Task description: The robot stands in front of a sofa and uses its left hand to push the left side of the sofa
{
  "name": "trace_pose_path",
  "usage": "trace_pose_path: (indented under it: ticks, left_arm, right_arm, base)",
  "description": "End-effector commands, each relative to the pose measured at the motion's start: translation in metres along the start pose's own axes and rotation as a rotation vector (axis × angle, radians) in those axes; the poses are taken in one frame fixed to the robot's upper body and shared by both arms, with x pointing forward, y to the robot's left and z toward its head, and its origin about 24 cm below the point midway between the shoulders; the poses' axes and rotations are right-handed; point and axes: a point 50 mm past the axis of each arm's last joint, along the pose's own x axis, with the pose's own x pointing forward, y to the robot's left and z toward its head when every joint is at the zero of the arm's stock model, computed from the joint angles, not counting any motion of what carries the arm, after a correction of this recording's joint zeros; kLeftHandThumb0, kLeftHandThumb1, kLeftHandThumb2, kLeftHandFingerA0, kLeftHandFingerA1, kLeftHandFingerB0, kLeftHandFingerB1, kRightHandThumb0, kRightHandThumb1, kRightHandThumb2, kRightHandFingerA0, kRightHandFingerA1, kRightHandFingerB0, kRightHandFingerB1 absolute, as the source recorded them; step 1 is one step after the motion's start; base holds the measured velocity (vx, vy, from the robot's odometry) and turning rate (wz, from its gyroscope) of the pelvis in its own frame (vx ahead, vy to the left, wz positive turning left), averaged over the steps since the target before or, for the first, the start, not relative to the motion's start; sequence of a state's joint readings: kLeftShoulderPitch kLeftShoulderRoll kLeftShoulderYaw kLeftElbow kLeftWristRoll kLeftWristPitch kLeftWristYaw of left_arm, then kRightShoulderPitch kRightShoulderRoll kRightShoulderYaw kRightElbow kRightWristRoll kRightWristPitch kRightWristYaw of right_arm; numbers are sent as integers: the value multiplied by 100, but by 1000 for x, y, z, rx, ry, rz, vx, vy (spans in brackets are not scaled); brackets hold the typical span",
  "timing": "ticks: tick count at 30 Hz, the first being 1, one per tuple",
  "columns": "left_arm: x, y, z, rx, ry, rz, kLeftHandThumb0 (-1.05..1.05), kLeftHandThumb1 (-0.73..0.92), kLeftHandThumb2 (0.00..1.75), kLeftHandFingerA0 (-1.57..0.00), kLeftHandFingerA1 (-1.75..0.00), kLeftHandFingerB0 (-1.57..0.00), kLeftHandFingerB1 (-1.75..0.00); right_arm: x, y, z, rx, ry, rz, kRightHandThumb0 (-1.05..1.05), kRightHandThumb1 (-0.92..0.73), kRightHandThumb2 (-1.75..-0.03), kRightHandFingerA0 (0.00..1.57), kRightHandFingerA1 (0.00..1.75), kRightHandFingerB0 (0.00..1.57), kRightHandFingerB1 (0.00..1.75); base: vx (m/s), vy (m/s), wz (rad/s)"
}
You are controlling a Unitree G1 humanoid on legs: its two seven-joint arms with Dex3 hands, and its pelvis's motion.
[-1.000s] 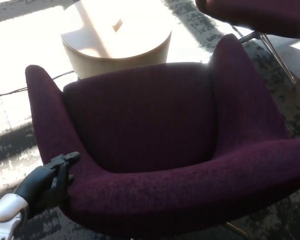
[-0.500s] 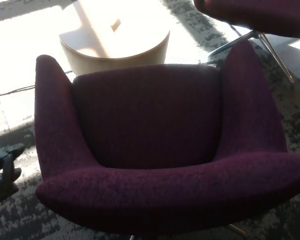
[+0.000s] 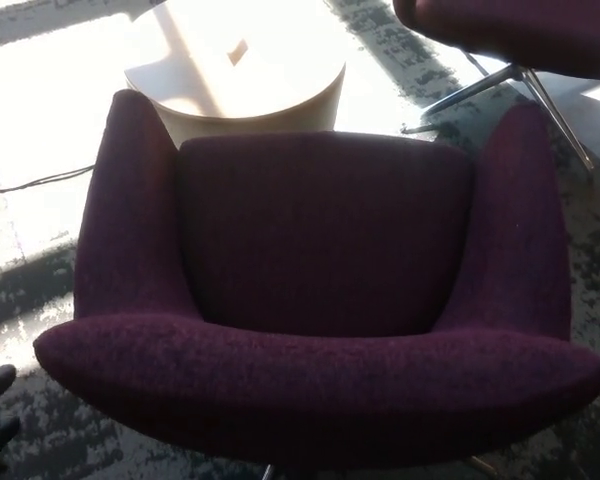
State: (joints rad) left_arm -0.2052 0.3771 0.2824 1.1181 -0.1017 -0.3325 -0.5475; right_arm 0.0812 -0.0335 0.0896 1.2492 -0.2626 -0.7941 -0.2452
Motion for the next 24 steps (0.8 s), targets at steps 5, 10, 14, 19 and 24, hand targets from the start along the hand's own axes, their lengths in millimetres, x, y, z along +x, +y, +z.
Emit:
trace_pose_path:
  ticks: [5,10,14,19,24]
  left_arm:
    - [-20,-3,-28,3,38,-23,-87,88,128,0,-22,0,-13]
    - [-37,-4,-54,-62,103,1,-87,92,128,0,-19,0,-11]
    - [-40,-4,-57,-71,111,1,-87,92,128,0,-19,0,-11]
    - [-66,-28,-101,-113,236,9,-83,92,128,0,-24,0,-14]
    - [-75,-44,-119,10,330,16,-87,91,129,-7,-29,-6,-14]
  right_arm:
    - [-6,-3,-6,4,22,-15,-54,-69,-61,77,60,61,43]
    - [-11,-1,-10,8,30,-6,-54,-70,-61,76,59,62,43]
    - [-12,0,-10,5,30,-3,-54,-70,-61,76,59,62,43]
    - [-27,6,-22,-13,74,30,-53,-71,-61,76,58,60,43]
    - [-33,7,-27,17,94,33,-51,-69,-61,77,63,61,44]
  base:
    - [0,0,0]
    - [0,0,0]
    - [0,0,0]
    - [0,0,0]
    - [0,0,0]
